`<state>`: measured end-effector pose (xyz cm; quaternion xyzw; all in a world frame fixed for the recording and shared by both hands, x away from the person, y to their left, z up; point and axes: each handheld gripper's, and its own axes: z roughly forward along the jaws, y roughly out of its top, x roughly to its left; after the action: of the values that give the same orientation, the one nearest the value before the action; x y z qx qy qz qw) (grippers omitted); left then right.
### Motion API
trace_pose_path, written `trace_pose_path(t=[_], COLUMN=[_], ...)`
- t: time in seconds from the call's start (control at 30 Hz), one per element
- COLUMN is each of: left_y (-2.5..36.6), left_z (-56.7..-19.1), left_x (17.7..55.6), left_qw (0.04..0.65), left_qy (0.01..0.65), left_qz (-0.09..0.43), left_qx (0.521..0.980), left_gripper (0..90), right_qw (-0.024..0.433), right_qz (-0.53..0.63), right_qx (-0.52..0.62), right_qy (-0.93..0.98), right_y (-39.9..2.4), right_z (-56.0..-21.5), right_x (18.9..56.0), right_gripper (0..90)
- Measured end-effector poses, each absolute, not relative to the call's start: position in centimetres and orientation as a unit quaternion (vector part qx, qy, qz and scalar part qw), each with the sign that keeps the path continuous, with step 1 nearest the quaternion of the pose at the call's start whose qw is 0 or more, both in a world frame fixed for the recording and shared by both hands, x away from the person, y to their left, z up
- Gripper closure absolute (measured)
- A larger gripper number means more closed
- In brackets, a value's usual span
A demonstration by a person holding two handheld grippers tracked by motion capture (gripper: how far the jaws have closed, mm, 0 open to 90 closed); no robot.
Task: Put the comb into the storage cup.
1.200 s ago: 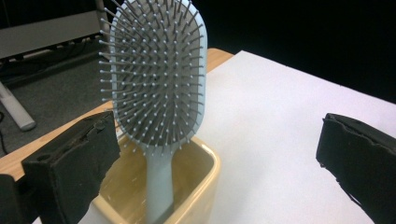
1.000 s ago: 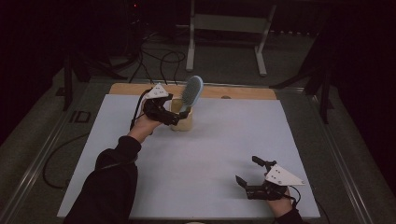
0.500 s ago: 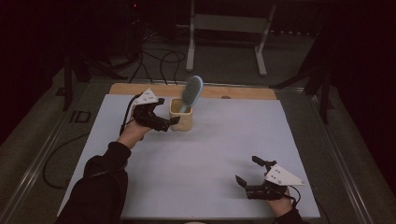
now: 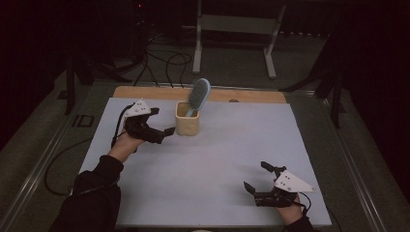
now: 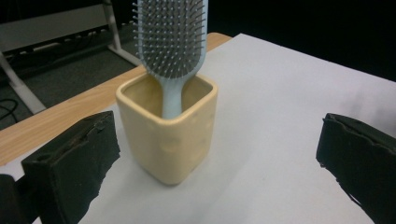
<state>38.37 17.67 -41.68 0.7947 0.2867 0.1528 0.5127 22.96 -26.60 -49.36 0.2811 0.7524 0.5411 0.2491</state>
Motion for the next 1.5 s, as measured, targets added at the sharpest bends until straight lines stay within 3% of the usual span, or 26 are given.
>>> trace_pose_path(t=[0.63, 1.5], left_y=[21.6, 23.9], left_z=[-42.3, -44.8], left_x=[34.6, 30.0], left_qw=[0.494, 0.483], left_qy=[0.305, 0.326], left_qz=[0.179, 0.182], left_qx=[0.794, 0.792], left_gripper=[0.0, 0.0], right_qw=[0.251, 0.252], right_qz=[0.538, 0.537], right_qx=[0.280, 0.280], right_qy=[0.754, 0.755], right_y=[-26.5, -26.4], right_z=[-49.4, -49.3], right_x=[23.0, 23.0], right_gripper=[9.5, 9.5])
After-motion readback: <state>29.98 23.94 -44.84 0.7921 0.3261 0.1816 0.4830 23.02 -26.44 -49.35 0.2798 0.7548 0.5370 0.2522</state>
